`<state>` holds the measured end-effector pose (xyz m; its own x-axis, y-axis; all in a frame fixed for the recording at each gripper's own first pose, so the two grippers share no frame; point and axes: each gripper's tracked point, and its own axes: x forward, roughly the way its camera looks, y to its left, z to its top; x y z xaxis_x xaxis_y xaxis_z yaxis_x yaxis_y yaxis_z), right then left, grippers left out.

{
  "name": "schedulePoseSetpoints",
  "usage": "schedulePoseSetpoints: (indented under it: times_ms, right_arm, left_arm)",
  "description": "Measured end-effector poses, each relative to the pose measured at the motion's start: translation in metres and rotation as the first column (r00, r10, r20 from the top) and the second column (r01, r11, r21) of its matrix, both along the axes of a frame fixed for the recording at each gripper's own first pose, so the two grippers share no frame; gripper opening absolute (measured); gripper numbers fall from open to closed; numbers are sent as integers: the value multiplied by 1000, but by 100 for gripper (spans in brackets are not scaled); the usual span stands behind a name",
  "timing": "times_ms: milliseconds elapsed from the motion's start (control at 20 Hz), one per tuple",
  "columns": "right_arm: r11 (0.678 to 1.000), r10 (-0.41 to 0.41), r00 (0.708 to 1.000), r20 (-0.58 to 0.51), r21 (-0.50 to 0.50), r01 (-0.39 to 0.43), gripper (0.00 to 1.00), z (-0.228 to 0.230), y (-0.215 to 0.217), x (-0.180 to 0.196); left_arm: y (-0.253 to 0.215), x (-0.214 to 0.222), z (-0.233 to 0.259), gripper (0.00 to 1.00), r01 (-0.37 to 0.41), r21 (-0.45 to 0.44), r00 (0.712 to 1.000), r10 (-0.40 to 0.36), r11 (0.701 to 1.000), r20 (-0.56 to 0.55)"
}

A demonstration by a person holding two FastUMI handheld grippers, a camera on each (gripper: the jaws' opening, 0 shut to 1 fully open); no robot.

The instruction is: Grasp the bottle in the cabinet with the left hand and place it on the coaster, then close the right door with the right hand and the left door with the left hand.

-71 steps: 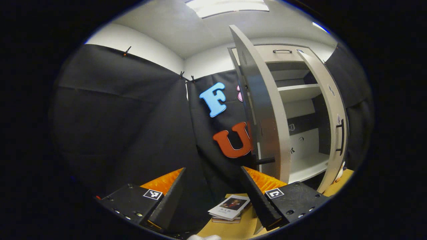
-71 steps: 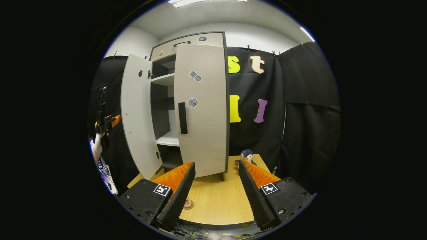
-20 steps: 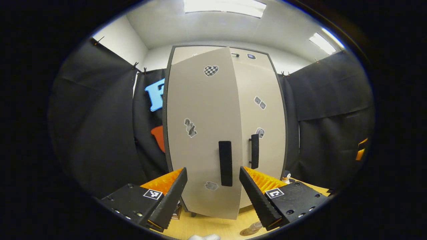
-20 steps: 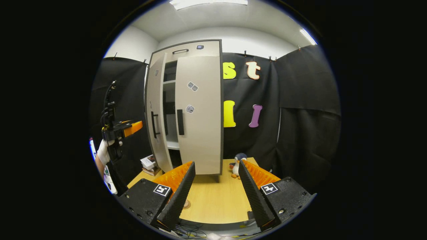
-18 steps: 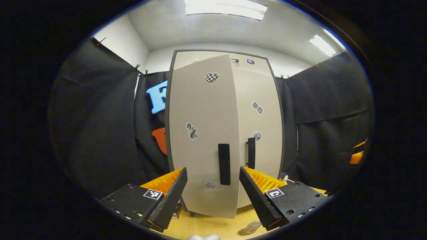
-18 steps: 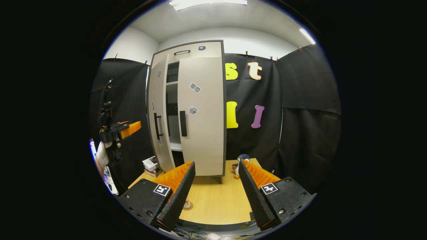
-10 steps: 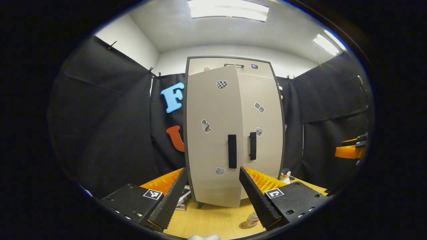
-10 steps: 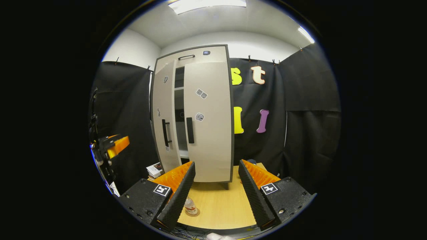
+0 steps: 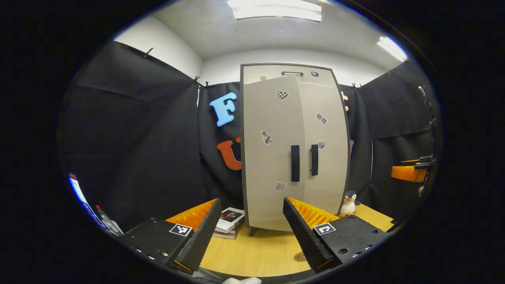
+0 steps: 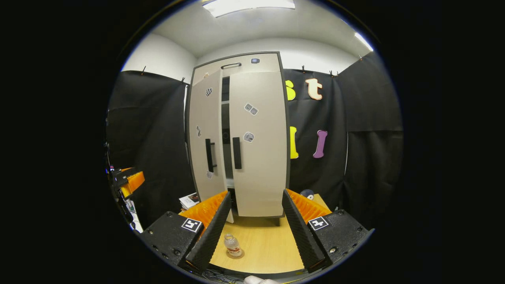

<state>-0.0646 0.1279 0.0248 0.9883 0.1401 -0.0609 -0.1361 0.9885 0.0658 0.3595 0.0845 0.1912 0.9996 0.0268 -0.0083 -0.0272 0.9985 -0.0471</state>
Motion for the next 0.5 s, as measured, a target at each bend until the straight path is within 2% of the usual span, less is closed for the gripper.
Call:
schedulePoseSetpoints:
  times_ms: [500]
  right_arm:
    - [1000, -26, 1000, -8, -2, 26, 81, -5, -14, 4]
  left_arm:
    - [-11, 6, 5, 95, 21, -1, 1000, -21, 1000, -6]
